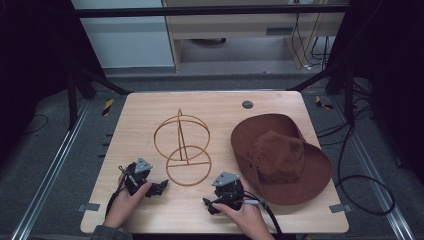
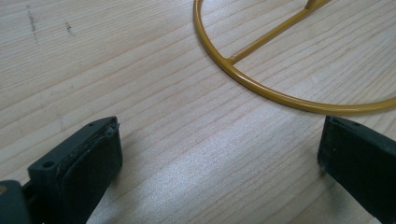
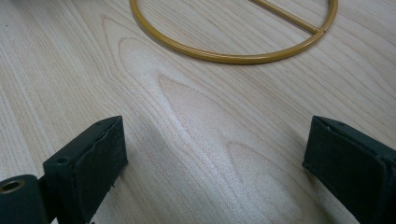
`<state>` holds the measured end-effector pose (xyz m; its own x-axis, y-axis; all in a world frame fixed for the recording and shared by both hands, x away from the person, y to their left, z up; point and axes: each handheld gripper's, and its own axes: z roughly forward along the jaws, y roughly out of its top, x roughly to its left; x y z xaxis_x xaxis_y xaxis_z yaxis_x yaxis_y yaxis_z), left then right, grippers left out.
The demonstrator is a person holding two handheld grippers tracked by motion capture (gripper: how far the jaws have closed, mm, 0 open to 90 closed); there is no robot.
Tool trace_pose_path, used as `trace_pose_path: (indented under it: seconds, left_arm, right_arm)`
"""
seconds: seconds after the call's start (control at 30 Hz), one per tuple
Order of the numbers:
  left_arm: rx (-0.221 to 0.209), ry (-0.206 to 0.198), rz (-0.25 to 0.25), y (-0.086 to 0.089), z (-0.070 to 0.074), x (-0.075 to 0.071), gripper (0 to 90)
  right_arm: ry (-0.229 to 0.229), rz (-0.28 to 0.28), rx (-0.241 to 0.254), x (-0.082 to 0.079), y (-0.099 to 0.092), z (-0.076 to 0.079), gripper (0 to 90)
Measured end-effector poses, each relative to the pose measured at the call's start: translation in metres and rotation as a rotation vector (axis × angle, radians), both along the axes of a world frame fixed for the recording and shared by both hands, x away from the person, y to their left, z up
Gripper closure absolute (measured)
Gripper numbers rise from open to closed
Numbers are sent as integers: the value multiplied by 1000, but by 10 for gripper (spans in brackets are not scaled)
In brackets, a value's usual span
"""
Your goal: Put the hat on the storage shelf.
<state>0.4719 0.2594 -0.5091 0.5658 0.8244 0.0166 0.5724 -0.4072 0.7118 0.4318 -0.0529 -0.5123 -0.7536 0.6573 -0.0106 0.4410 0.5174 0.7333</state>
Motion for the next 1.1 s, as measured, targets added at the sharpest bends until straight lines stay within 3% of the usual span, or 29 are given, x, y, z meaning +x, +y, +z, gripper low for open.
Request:
trace_pose_path:
  seconds: [0.47,0.6,0.67,0.7,0.83,0.97,1.1]
  left_arm:
    - [0,0,-6,-2,0,-2,0]
    - [2,0,-7,-2,0,-3,0]
    - [-1,-3,-6,-2,0,-3,0]
    - [-1,0,-5,-2,0,-3,0]
    - [3,6,-8,-3,1,-3,0]
    - [1,0,-9,-3,0,-4,0]
    - [1,0,-11,-3,0,-4,0]
  right_arm:
    - [9,-13,-4,-4,-1,2,90]
    - [9,13,21,-14,0,20,106]
    - [6,34,35,-20,-1,34,102]
    - [-18,43,25,-24,-3,48,95]
    - [-44,22,-15,-26,-15,69,85]
    - [-42,4,-40,-24,-28,80,84]
    - [-29,-24,-30,-21,-51,91,85]
